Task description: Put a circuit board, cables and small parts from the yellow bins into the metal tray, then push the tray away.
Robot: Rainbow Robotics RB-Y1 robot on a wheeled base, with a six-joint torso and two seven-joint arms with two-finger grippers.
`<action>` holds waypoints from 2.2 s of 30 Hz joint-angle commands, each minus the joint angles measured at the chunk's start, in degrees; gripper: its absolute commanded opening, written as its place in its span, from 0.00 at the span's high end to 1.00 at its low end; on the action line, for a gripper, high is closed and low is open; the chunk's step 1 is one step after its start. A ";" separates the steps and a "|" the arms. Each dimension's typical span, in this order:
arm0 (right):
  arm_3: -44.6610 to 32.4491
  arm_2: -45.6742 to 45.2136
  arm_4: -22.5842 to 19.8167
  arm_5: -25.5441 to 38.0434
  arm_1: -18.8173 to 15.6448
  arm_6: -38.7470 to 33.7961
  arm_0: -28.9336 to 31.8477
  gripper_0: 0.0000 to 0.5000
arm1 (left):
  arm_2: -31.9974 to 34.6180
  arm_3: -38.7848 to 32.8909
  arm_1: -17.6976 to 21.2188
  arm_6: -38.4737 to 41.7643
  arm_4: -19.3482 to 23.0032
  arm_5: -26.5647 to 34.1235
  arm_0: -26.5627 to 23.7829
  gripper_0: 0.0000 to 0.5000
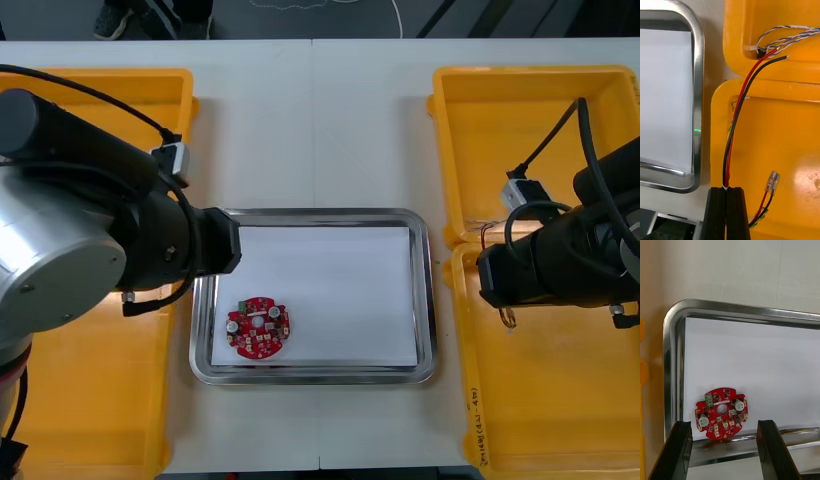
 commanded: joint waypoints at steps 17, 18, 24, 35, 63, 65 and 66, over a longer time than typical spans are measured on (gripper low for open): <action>-0.54 9.90 -0.60 0.27 1.09 14.68 -6.23 1.00 | 16.60 14.15 25.20 -4.05 19.94 0.39 -3.54 0.00; -0.54 11.04 -0.43 0.27 1.36 14.95 -7.02 1.00 | 16.60 15.29 26.17 -4.40 20.56 0.39 -3.72 0.00; -0.54 15.96 1.77 0.27 3.20 19.52 -9.66 1.00 | 16.60 20.92 27.84 -8.89 20.82 0.39 -5.30 0.00; 4.47 19.04 4.93 0.27 7.95 33.40 -11.51 1.00 | 15.11 29.01 27.84 -14.33 19.33 0.39 -9.35 0.00; 13.96 38.99 13.72 -8.66 11.46 44.21 -16.60 1.00 | -2.03 56.69 27.14 -30.15 21.08 -11.53 -24.73 0.00; 15.11 40.13 13.99 -9.54 11.46 44.74 -16.87 1.00 | -2.12 58.45 26.26 -32.35 20.73 -13.11 -24.73 0.00; 15.55 40.57 13.99 -9.80 11.46 45.09 -17.31 1.00 | -2.03 59.24 25.73 -33.41 20.29 -13.90 -24.73 0.00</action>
